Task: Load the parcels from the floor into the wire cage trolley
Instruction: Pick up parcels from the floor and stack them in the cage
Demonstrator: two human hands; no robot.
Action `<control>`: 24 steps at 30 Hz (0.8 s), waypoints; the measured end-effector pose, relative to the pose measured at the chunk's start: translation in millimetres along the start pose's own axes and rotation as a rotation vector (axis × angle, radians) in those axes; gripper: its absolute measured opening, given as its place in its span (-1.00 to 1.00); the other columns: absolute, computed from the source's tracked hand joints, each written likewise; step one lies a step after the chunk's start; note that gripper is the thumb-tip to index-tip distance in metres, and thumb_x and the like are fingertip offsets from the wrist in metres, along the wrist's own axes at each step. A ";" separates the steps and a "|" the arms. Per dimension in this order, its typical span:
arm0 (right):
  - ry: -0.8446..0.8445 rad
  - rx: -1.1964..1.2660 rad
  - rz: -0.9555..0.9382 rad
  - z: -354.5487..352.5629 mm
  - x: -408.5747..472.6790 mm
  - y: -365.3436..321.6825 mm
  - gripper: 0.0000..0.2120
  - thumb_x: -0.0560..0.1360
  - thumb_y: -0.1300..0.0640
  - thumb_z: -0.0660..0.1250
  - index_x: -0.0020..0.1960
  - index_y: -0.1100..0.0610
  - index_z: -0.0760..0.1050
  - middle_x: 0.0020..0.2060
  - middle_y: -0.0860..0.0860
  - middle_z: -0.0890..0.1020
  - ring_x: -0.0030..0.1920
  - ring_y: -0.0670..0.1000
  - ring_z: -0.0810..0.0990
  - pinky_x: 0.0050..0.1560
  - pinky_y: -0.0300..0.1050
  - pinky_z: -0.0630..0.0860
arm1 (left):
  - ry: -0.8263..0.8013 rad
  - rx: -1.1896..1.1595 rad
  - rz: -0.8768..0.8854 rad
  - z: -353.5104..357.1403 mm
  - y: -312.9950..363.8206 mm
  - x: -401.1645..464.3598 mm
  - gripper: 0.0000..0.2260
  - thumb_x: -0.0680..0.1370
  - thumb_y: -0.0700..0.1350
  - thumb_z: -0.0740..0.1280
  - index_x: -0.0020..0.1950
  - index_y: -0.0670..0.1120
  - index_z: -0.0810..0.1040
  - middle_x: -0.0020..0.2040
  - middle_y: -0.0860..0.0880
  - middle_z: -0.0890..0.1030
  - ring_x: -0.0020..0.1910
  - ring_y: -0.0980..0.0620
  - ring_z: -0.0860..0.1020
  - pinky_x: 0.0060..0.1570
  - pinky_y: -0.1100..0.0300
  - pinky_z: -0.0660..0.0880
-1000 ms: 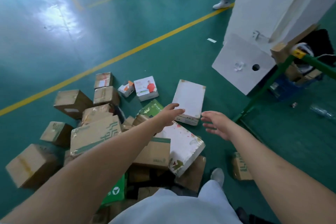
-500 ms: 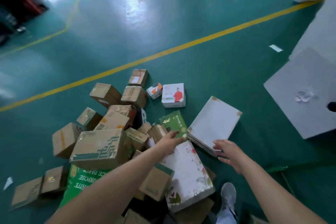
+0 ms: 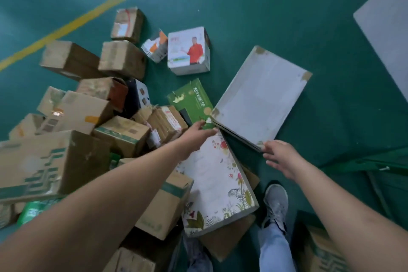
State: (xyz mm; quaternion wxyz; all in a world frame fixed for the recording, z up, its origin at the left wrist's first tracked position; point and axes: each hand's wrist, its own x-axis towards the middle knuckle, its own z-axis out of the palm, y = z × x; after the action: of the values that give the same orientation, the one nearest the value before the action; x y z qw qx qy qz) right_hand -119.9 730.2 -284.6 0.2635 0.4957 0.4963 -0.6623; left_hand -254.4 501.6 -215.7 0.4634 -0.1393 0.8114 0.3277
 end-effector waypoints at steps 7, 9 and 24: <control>0.146 -0.026 0.039 11.7 124.2 36.2 -0.68 0.62 0.11 0.32 0.36 0.08 0.44 0.21 0.03 0.50 0.18 0.05 0.49 0.21 0.03 0.55 | 0.057 0.025 0.006 21.2 -31.7 146.9 -0.26 0.60 0.01 0.42 0.66 -0.02 0.08 0.57 -0.12 0.29 -0.19 0.10 0.44 -0.26 0.28 0.51; 0.182 -0.039 0.032 13.1 143.7 43.4 -0.53 0.62 0.11 0.31 0.50 0.05 0.32 0.24 0.00 0.43 0.18 0.05 0.44 0.32 0.08 0.51 | 0.070 0.032 0.023 23.2 -33.3 174.0 -0.25 0.60 -0.02 0.42 0.66 -0.01 0.07 0.58 -0.12 0.29 0.00 0.02 0.50 0.06 0.15 0.57; 0.188 0.091 0.048 2.5 233.7 85.7 -0.37 0.56 -0.20 0.37 0.49 0.07 0.29 0.36 -0.04 0.44 0.41 0.09 0.41 0.46 0.13 0.32 | 0.110 0.217 0.019 58.8 -28.9 284.6 -0.37 0.58 0.06 0.41 0.56 -0.12 0.26 0.46 -0.14 0.38 0.32 -0.11 0.45 0.30 0.03 0.45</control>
State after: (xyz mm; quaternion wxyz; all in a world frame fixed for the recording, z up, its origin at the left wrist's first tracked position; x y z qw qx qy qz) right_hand -135.2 729.7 -533.1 0.2085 0.5788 0.4763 -0.6282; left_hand -351.5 541.1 -488.3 0.4276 -0.0985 0.8675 0.2343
